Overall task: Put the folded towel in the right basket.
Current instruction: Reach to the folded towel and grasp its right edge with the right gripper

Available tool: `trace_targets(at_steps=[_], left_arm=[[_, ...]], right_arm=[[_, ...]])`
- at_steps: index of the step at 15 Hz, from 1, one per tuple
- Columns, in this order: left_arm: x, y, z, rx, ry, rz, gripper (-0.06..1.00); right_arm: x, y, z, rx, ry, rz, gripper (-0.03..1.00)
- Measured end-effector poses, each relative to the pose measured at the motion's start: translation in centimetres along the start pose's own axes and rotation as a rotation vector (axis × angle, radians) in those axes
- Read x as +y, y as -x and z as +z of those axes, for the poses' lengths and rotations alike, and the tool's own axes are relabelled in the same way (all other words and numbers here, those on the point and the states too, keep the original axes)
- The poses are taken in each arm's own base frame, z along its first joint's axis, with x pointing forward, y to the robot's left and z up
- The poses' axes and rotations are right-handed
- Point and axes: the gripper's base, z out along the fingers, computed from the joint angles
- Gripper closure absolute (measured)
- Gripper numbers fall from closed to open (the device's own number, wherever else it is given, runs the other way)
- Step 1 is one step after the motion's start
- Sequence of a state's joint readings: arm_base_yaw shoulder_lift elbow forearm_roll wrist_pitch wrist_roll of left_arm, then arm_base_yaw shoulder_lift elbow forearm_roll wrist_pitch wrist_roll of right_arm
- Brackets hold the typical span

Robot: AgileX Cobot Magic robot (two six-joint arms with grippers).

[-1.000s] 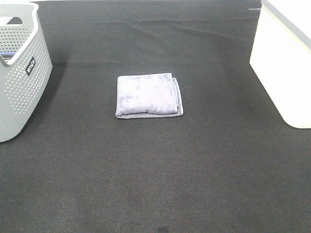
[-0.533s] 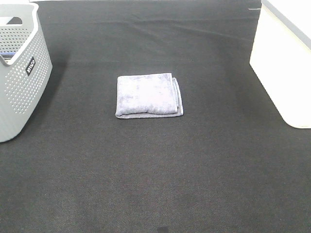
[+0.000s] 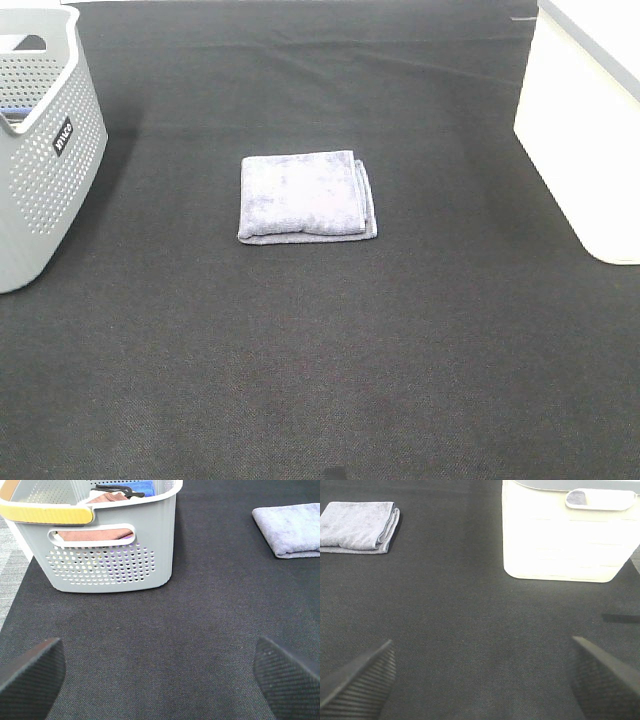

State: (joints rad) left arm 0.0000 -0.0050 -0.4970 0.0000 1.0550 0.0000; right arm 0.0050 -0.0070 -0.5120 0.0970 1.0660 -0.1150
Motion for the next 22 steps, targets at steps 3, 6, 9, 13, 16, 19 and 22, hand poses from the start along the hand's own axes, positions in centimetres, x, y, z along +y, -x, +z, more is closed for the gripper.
trace_targets(at_steps=[3, 6, 9, 13, 16, 19, 22], left_arm=[[0.0, 0.0, 0.0, 0.0, 0.0, 0.0, -0.03], [0.0, 0.0, 0.0, 0.0, 0.0, 0.0, -0.03], [0.0, 0.0, 0.0, 0.0, 0.0, 0.0, -0.03], [0.0, 0.0, 0.0, 0.0, 0.0, 0.0, -0.03], [0.0, 0.0, 0.0, 0.0, 0.0, 0.0, -0.03], [0.0, 0.0, 0.0, 0.0, 0.0, 0.0, -0.03], [0.0, 0.0, 0.0, 0.0, 0.0, 0.0, -0.03]], right_arm=[[0.0, 0.0, 0.0, 0.0, 0.0, 0.0, 0.1], [0.0, 0.0, 0.0, 0.0, 0.0, 0.0, 0.1], [0.0, 0.0, 0.0, 0.0, 0.0, 0.0, 0.1], [0.0, 0.0, 0.0, 0.0, 0.0, 0.0, 0.1], [0.0, 0.0, 0.0, 0.0, 0.0, 0.0, 0.1], [0.0, 0.0, 0.0, 0.0, 0.0, 0.0, 0.1], [0.0, 0.0, 0.0, 0.0, 0.0, 0.0, 0.1]])
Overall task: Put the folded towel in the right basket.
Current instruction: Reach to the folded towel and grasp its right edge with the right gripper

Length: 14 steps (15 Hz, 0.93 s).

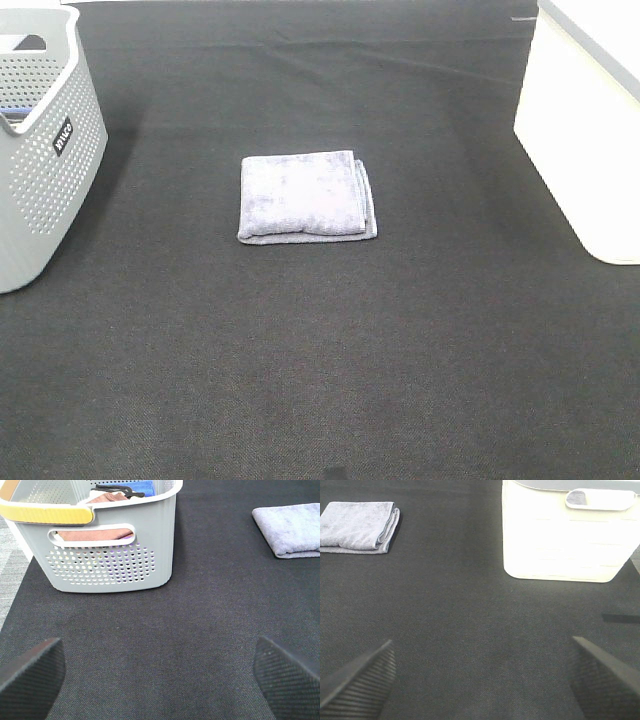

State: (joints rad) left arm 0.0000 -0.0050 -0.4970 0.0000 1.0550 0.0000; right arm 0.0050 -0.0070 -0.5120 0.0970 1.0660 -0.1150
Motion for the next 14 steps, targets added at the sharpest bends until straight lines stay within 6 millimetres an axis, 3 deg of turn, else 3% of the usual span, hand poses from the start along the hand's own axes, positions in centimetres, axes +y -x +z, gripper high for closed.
trace_targets(at_steps=[12, 14], left_arm=[[0.0, 0.0, 0.0, 0.0, 0.0, 0.0, -0.03], [0.0, 0.0, 0.0, 0.0, 0.0, 0.0, -0.03]], right_arm=[[0.0, 0.1, 0.1, 0.005, 0.0, 0.001, 0.1], [-0.2, 1.3, 0.8, 0.009, 0.0, 0.007, 0.1]])
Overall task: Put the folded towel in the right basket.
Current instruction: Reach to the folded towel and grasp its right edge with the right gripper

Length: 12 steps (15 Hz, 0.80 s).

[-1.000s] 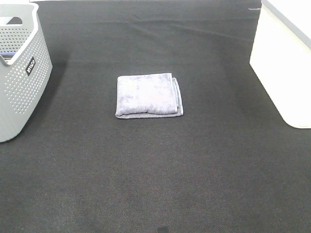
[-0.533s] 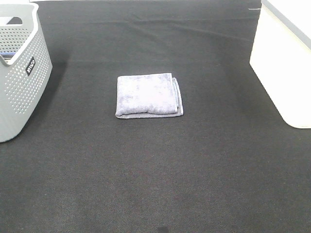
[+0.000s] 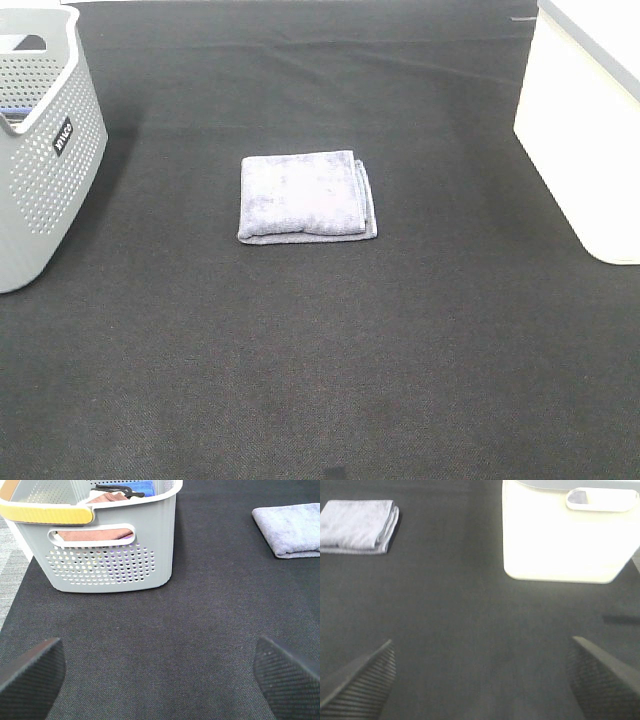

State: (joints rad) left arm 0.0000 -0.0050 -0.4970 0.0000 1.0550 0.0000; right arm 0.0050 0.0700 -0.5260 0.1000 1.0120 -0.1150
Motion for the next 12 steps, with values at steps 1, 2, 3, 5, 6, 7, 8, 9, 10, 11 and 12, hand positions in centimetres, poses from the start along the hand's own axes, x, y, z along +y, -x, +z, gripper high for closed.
trace_targets(at_steps=[1, 2, 3, 5, 6, 7, 8, 9, 10, 11, 12], left_arm=[[0.0, 0.0, 0.0, 0.0, 0.0, 0.0, -0.03], [0.0, 0.0, 0.0, 0.0, 0.0, 0.0, -0.03], [0.0, 0.0, 0.0, 0.0, 0.0, 0.0, -0.03], [0.0, 0.0, 0.0, 0.0, 0.0, 0.0, -0.03], [0.0, 0.0, 0.0, 0.0, 0.0, 0.0, -0.03], [0.0, 0.0, 0.0, 0.0, 0.0, 0.0, -0.03], [0.0, 0.0, 0.0, 0.0, 0.0, 0.0, -0.03], [0.0, 0.0, 0.0, 0.0, 0.0, 0.0, -0.03], [0.0, 0.0, 0.0, 0.0, 0.0, 0.0, -0.03], [0.0, 0.0, 0.0, 0.0, 0.0, 0.0, -0.03], [0.0, 0.0, 0.0, 0.0, 0.0, 0.0, -0.03]], right_arm=[[-0.1, 1.3, 0.4, -0.023, 0.0, 0.006, 0.11], [-0.3, 2.9, 1.2, -0.036, 0.0, 0.014, 0.11], [-0.4, 4.7, 1.9, -0.056, 0.001, 0.024, 0.12], [-0.9, 8.1, 4.1, -0.033, -0.003, 0.034, 0.12], [-1.1, 9.6, 5.4, -0.006, -0.002, 0.039, 0.12], [-1.3, 12.3, 7.6, 0.043, 0.012, 0.057, 0.12], [-1.4, 13.9, 9.0, 0.065, 0.027, 0.072, 0.12], [-1.5, 15.4, 10.5, 0.087, 0.04, 0.08, 0.12], [-1.6, 16.9, 12.3, 0.115, 0.059, 0.087, 0.12], [-1.6, 18.2, 14.2, 0.15, 0.083, 0.09, 0.12], [-1.6, 19.3, 16.0, 0.177, 0.113, 0.092, 0.12]])
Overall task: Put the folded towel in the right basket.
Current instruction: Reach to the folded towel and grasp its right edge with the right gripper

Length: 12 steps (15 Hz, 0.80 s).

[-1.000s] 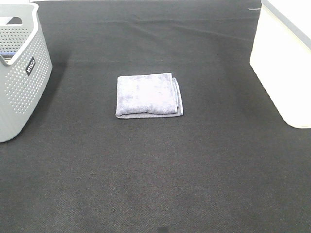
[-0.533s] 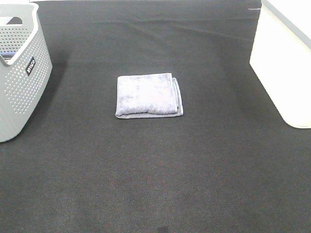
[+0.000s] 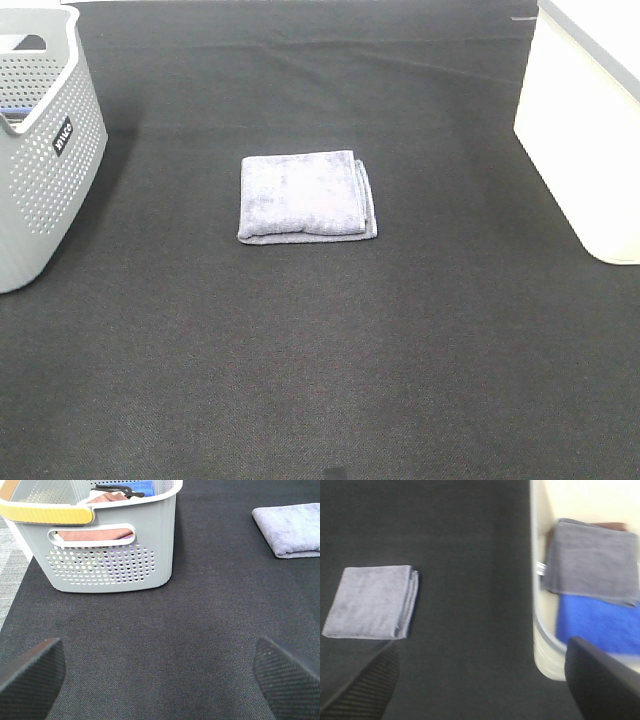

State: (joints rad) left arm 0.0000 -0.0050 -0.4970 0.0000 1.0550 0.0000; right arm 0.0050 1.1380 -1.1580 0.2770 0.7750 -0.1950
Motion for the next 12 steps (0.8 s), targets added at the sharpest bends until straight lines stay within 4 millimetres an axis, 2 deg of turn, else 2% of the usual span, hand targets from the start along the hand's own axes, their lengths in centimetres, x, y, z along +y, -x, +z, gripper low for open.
trace_targets(at_steps=[3, 6, 7, 9, 12], left_arm=[[0.0, 0.0, 0.0, 0.0, 0.0, 0.0, -0.03], [0.0, 0.0, 0.0, 0.0, 0.0, 0.0, -0.03], [0.0, 0.0, 0.0, 0.0, 0.0, 0.0, -0.03], [0.0, 0.0, 0.0, 0.0, 0.0, 0.0, -0.03], [0.0, 0.0, 0.0, 0.0, 0.0, 0.0, -0.03]], right_arm=[[-0.1, 3.7, 4.7, 0.098, 0.088, -0.001, 0.13], [-0.2, 5.9, 9.4, 0.203, 0.148, 0.003, 0.14], [0.9, 6.6, 11.7, 0.238, 0.171, -0.039, 0.15], [3.4, 6.9, 14.2, 0.274, 0.211, -0.101, 0.15], [6.4, 6.3, 18.3, 0.331, 0.243, -0.147, 0.16]])
